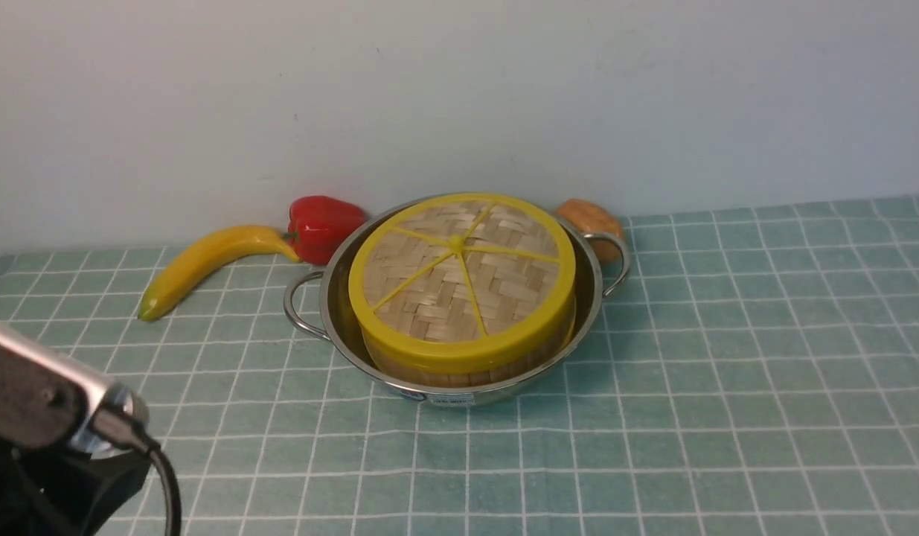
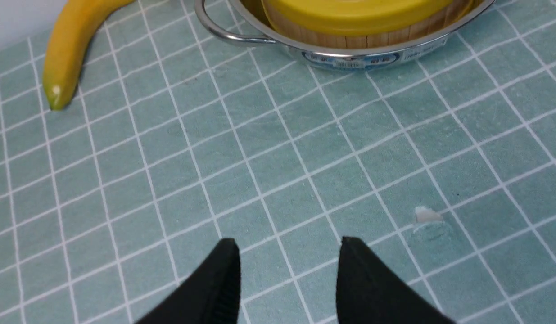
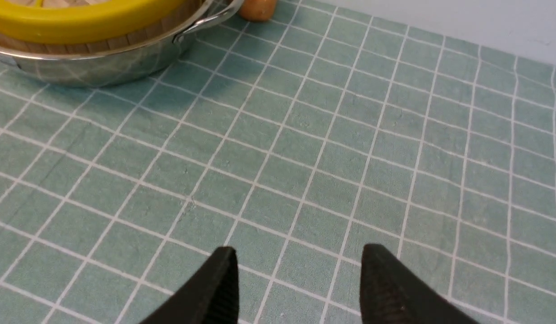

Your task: Place the steamer in the pot on the blue tablecloth, and put the lid on the steamer.

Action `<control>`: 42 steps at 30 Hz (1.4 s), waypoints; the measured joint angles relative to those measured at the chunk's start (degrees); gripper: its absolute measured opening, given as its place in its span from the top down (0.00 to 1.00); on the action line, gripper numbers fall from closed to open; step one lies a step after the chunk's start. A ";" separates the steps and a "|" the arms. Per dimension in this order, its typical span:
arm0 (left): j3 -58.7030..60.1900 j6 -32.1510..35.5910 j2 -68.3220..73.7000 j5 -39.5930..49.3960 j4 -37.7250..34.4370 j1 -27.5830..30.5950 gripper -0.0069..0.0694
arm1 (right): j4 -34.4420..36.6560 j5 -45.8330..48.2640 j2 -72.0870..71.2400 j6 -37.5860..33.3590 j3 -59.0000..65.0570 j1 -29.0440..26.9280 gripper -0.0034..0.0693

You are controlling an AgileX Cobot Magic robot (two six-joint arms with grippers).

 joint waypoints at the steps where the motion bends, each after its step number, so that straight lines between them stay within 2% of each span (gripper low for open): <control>1: 0.55 0.00 -0.73 -0.14 0.00 0.00 0.54 | 0.00 -0.13 0.00 0.00 0.00 0.00 0.43; 17: 1.26 0.00 -2.41 -0.39 0.00 0.08 0.54 | 0.00 -0.57 0.00 0.11 0.00 0.00 0.43; 19: 1.26 0.14 -3.17 -0.61 0.00 0.97 0.54 | 0.00 -0.57 0.00 0.11 0.00 0.00 0.43; 22: 2.09 2.41 -6.88 -2.60 0.80 5.50 0.54 | 0.00 -0.57 0.00 0.15 0.00 0.00 0.43; 26: 9.38 3.63 -19.82 -10.47 2.52 15.63 0.54 | 0.06 -0.58 0.00 0.15 0.00 0.00 0.43; 30: 24.50 3.69 -34.59 -21.83 3.23 22.27 0.54 | 0.20 -0.64 0.00 0.15 0.00 0.00 0.43; 36: 36.29 3.85 -36.49 -31.56 4.79 24.13 0.54 | 0.25 -0.86 -0.17 0.15 0.00 0.00 0.43; 42: 37.26 3.00 -36.67 -35.91 4.91 24.24 0.54 | 0.25 -0.98 -0.17 0.22 0.00 0.00 0.43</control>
